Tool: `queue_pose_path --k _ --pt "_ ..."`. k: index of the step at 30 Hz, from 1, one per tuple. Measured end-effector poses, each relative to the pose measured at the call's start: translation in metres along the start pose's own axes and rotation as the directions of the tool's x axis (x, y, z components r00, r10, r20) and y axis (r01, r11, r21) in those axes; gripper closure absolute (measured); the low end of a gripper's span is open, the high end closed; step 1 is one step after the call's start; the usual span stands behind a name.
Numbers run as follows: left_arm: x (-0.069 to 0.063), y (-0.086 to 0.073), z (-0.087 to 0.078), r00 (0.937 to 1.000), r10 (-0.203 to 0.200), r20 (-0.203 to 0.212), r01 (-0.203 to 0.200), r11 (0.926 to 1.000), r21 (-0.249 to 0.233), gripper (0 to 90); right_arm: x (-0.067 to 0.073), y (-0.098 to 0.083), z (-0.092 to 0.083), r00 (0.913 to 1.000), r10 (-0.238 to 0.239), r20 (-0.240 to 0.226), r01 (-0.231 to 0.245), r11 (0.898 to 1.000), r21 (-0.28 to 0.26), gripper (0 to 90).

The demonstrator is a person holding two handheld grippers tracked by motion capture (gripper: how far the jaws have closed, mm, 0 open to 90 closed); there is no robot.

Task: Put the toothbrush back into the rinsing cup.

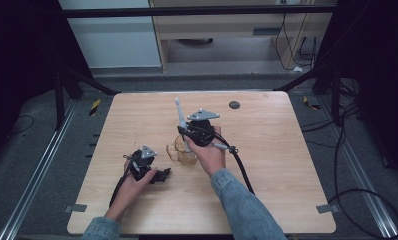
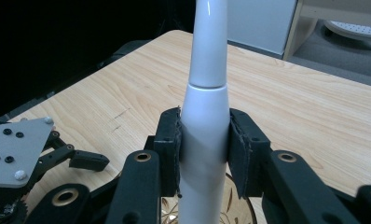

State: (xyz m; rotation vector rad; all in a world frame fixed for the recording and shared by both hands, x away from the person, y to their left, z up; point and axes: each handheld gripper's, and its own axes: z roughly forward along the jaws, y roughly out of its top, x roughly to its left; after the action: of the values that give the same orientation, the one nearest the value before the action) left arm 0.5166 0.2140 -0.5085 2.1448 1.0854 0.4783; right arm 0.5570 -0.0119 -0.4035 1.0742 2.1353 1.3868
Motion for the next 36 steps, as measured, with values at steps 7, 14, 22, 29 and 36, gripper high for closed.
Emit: queue_pose_path --k 7,14,22,29,36 --pt "0.0 0.0 0.0 1.0 0.0 0.0 0.0 1.0 0.0 0.0 0.001 -0.001 0.002 1.0 -0.006 -0.005 0.006 1.0 0.005 66.9" --pt "0.0 0.0 0.0 1.0 0.0 0.0 0.0 1.0 0.001 0.0 0.001 -0.002 0.003 0.9999 -0.011 -0.008 0.011 1.0 0.013 66.9" --pt "0.0 0.0 0.0 1.0 0.0 0.0 0.0 1.0 0.0 0.0 0.001 -0.007 0.006 0.9999 -0.012 -0.003 0.012 0.999 0.035 66.9" --pt "0.0 0.0 0.0 1.0 0.0 0.0 0.0 1.0 0.0 0.0 -0.001 -0.01 0.006 0.9999 -0.013 -0.001 0.013 0.999 0.044 66.8" --pt "0.0 0.0 0.0 1.0 0.0 0.0 0.0 1.0 0.0 0.0 0.0 -0.011 0.006 0.9998 -0.02 -0.002 0.02 0.999 0.046 66.8"
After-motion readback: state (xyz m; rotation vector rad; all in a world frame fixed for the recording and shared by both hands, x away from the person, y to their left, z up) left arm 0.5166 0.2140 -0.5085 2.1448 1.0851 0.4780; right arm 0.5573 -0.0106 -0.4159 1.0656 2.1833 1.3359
